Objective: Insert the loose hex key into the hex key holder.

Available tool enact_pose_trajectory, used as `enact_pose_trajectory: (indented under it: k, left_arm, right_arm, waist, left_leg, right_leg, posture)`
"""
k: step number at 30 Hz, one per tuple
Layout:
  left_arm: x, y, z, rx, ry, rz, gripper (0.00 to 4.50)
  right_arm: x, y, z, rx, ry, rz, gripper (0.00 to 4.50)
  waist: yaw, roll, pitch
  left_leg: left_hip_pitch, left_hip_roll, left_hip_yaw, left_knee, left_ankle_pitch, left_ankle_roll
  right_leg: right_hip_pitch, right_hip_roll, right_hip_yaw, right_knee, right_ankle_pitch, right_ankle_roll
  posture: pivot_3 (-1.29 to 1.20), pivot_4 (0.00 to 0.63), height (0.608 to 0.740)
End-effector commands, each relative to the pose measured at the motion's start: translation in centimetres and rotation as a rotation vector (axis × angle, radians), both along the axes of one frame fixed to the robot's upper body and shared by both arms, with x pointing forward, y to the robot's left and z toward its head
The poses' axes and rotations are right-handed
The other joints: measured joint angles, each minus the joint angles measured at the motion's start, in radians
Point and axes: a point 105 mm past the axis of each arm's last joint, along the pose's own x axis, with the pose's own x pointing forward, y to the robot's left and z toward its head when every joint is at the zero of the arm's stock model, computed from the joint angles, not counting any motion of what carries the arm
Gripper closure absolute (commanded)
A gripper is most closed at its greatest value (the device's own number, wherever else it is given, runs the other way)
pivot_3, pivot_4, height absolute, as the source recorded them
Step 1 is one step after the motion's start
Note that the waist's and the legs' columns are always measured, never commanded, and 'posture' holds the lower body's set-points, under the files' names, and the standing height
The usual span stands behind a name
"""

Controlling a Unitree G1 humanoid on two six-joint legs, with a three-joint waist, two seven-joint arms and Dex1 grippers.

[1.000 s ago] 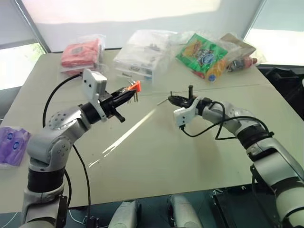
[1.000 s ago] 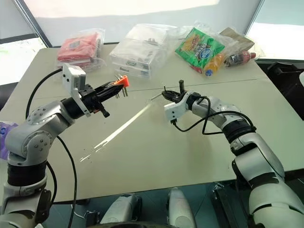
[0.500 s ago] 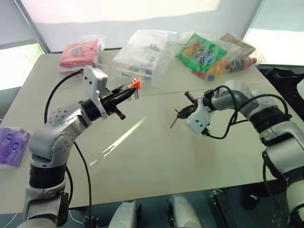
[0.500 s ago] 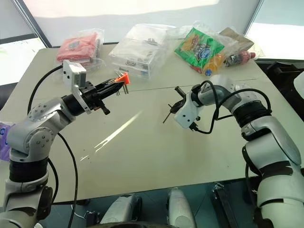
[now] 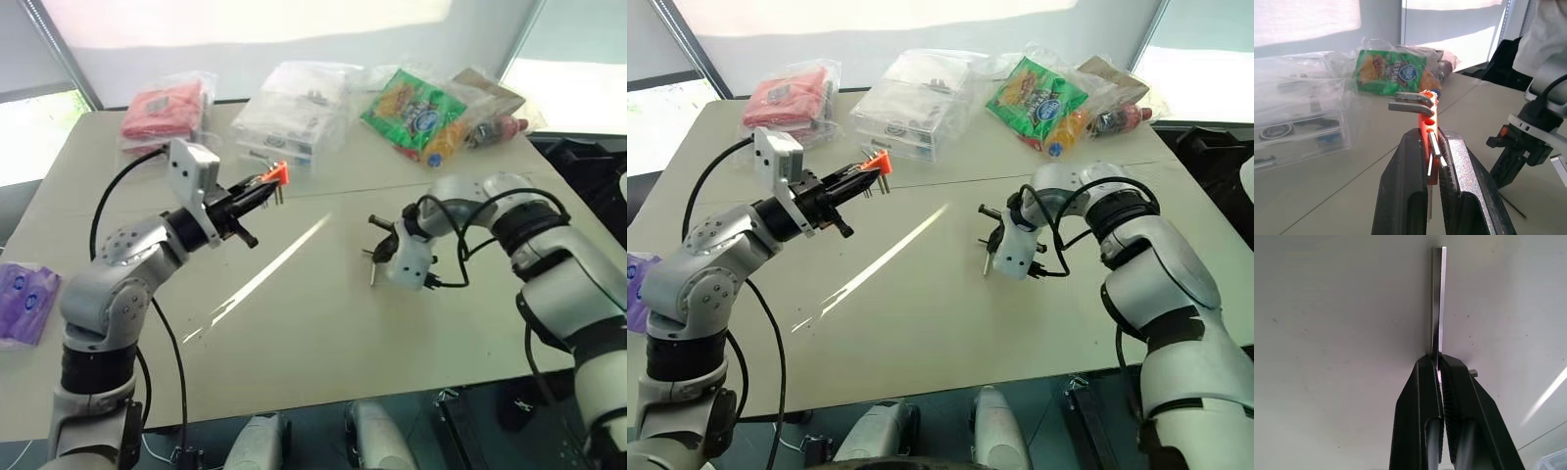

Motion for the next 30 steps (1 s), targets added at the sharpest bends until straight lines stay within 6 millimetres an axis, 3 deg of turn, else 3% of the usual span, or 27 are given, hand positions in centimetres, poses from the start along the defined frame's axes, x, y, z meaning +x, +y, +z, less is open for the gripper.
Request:
enact_pose_trajectory:
  k: [1, 5, 10, 14, 17, 23, 27, 30]
  left_arm:
    - [-0.7, 0.1, 1.5, -0.016, -0.073, 0.004, 4.5]
    - [-0.7, 0.1, 1.6, -0.017, -0.074, 0.006, 4.5]
    - [-0.7, -0.1, 1.5, -0.02, -0.07, 0.002, 4.5]
    - [-0.6, -0.3, 1.4, -0.023, -0.067, -0.004, 4.5]
    - [-0.4, -0.4, 1.4, -0.025, -0.067, -0.009, 4.5]
    - [-0.4, -0.6, 1.3, -0.028, -0.065, -0.015, 4.5]
    - [-0.5, -0.7, 1.1, -0.028, -0.06, -0.018, 4.5]
    - [-0.5, -0.7, 1.1, -0.026, -0.056, -0.018, 4.5]
  right_arm:
    - [0.7, 0.4, 0.9, 0.008, -0.043, 0.007, 3.0]
    - [0.8, 0.3, 1.7, 0.073, -0.033, -0.033, 0.92]
    - [0.7, -0.5, 4.4, 0.237, 0.071, -0.216, 0.92]
    - [-0.6, -0.9, 6.0, 0.371, 0.303, -0.408, 0.92]
    - [-0.4, 0.0, 7.5, 0.647, 0.56, -0.703, 0.92]
    - [1.6, 0.8, 8.2, 1.145, 0.817, -1.423, 0.92]
    - [1.5, 0.6, 6.9, 1.249, 0.81, -1.826, 0.92]
    - [0.9, 0.5, 5.9, 1.25, 0.764, -2.021, 0.92]
  waist:
    - [0.0, 0.0, 0.0]
    - [0.002, 0.0, 0.0]
    - [0.002, 0.0, 0.0]
    - [0.0, 0.0, 0.0]
    - [0.0, 0.001, 0.0]
    - [0.008, 0.001, 0.0]
    - [0.011, 0.001, 0.0]
    - [0.01, 0.001, 0.0]
  left_leg:
    - [0.0, 0.0, 0.0, 0.0, 0.0, 0.0]
    - [0.0, 0.0, 0.0, 0.0, 0.0, 0.0]
    - [0.0, -0.001, 0.0, 0.001, 0.0, 0.0]
    - [0.0, 0.0, -0.001, 0.0, 0.0, 0.0]
    - [0.0, 0.0, -0.002, 0.0, 0.0, 0.0]
    - [-0.002, 0.0, -0.002, 0.0, 0.0, 0.0]
    - [-0.004, 0.0, -0.003, 0.001, 0.0, 0.0]
    - [-0.007, -0.001, -0.004, 0.002, 0.0, 0.0]
  right_leg:
    - [0.0, 0.0, 0.0, 0.0, 0.0, 0.0]
    - [0.001, 0.0, 0.0, 0.0, 0.0, 0.0]
    - [0.001, 0.0, 0.0, -0.001, 0.0, 0.0]
    - [0.001, -0.001, 0.0, -0.001, 0.0, 0.0]
    - [0.001, -0.001, 0.0, -0.001, 0.0, 0.0]
    - [-0.001, -0.002, 0.0, 0.001, 0.0, 0.0]
    - [-0.003, -0.003, 0.0, 0.001, 0.0, 0.0]
    - [-0.004, -0.004, -0.001, 0.001, 0.0, 0.0]
  posture:
    - [0.0, 0.15, 0.74]
    - [0.0, 0.15, 0.74]
    - [0.0, 0.15, 0.74]
    - [0.0, 0.15, 0.74]
    - [0.0, 0.15, 0.74]
    - [0.0, 0.15, 0.74]
    - [0.0, 0.15, 0.74]
    - [0.0, 0.15, 0.74]
